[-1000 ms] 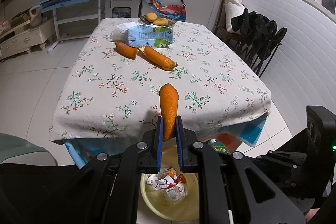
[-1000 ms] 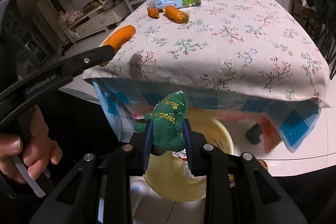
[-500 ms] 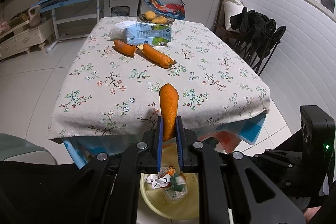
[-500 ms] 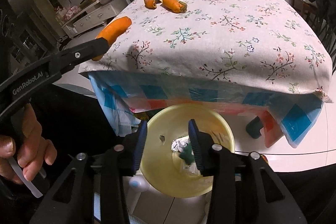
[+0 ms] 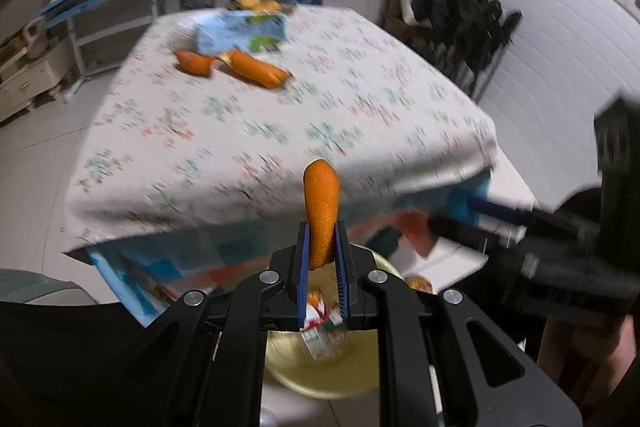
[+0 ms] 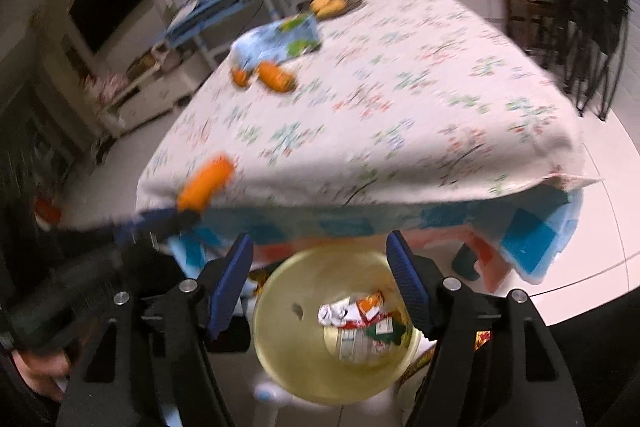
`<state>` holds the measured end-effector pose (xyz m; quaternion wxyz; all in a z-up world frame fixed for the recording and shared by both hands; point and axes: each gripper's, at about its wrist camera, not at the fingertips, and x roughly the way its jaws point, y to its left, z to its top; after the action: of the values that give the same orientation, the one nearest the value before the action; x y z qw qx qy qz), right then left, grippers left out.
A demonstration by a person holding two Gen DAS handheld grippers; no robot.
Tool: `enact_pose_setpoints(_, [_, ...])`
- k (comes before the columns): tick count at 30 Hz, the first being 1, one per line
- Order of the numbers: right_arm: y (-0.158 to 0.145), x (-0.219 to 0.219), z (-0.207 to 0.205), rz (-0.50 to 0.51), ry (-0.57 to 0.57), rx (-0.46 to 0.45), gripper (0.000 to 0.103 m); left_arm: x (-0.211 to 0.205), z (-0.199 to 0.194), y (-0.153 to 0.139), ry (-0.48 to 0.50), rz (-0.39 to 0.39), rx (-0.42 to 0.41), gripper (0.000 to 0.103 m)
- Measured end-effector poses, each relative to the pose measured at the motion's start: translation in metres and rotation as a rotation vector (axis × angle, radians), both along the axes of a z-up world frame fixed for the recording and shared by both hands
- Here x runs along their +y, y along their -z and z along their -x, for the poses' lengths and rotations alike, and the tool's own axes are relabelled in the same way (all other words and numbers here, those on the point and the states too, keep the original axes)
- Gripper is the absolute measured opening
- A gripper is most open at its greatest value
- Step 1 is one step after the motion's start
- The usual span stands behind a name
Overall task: Collect trash
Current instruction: 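Open the left gripper over the yellow basin to drop the carrot, then move both open tools back over the table toward the juice carton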
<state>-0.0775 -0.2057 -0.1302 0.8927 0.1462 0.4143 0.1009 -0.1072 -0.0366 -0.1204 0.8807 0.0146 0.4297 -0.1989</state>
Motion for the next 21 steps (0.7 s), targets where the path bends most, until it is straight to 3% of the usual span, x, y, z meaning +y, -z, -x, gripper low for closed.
enact_pose_setpoints(5, [-0.008,-0.013,0.004,-0.019,0.06,-0.046,0.074,-0.018,0.008,0.016,0.092,-0.041,0.072,0.015])
enact_pose_setpoints(9, [-0.008,-0.014,0.002,-0.025,0.062,-0.046,0.075,-0.024,0.011,0.022,0.118,-0.064,0.098,0.032])
enact_pose_setpoints(13, [-0.009,-0.016,0.003,-0.025,0.073,-0.055,0.076,-0.024,0.011,0.018,0.093,-0.093,0.062,0.053])
enact_pose_setpoints(19, [-0.012,-0.016,0.004,-0.005,0.088,-0.073,0.079,-0.011,0.009,0.0,-0.025,-0.13,-0.075,0.073])
enact_pose_setpoints(21, [-0.012,-0.015,0.004,0.006,0.087,-0.081,0.079,-0.004,0.007,-0.005,-0.071,-0.135,-0.108,0.075])
